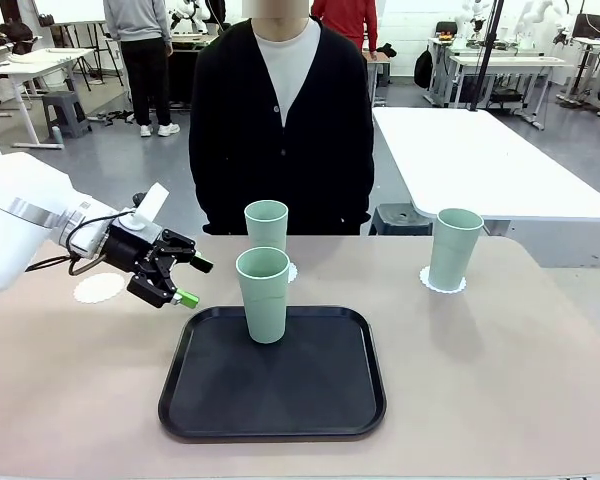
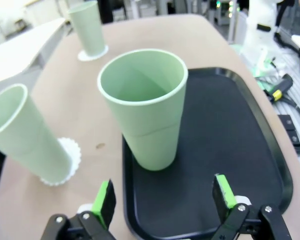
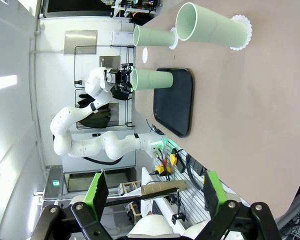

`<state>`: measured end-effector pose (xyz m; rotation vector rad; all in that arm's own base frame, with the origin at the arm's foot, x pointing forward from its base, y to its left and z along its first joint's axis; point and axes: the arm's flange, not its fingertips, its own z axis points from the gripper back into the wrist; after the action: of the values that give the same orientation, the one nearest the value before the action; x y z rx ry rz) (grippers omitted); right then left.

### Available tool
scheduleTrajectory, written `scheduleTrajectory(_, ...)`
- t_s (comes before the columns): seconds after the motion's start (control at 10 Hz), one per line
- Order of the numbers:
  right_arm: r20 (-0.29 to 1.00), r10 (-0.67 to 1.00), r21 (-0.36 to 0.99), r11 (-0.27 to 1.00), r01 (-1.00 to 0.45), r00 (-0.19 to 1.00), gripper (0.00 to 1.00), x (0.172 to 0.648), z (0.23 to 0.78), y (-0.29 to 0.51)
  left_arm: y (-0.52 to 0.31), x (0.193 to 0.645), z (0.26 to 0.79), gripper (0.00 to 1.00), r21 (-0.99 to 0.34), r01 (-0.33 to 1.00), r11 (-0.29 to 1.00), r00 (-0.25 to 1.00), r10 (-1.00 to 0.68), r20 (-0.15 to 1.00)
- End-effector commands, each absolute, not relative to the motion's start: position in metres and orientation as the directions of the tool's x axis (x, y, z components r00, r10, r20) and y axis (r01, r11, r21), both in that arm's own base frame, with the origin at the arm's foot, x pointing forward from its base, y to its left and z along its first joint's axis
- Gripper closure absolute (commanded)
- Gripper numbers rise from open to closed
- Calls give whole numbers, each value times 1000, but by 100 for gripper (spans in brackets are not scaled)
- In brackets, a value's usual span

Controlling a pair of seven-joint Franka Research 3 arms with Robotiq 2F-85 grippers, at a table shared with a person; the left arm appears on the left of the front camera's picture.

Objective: Place coasters on the table and set cups on them.
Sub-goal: Take one Reusable plastic cup from the Flat Tray and place it on a coaster set by the human.

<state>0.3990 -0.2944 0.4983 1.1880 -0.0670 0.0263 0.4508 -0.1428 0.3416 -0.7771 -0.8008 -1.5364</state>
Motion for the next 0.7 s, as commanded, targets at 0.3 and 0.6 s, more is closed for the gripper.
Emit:
scheduleTrajectory(0.3,64,-17,930,364,-53,998,0,399,500,-294,-140,449,348,0,76,994,-82,-109,-537,837)
scheduleTrajectory(0.6,64,-17,930,364,-53,998,0,399,500,-294,-141,457,335,0,100,992,-80,-123,-379,917)
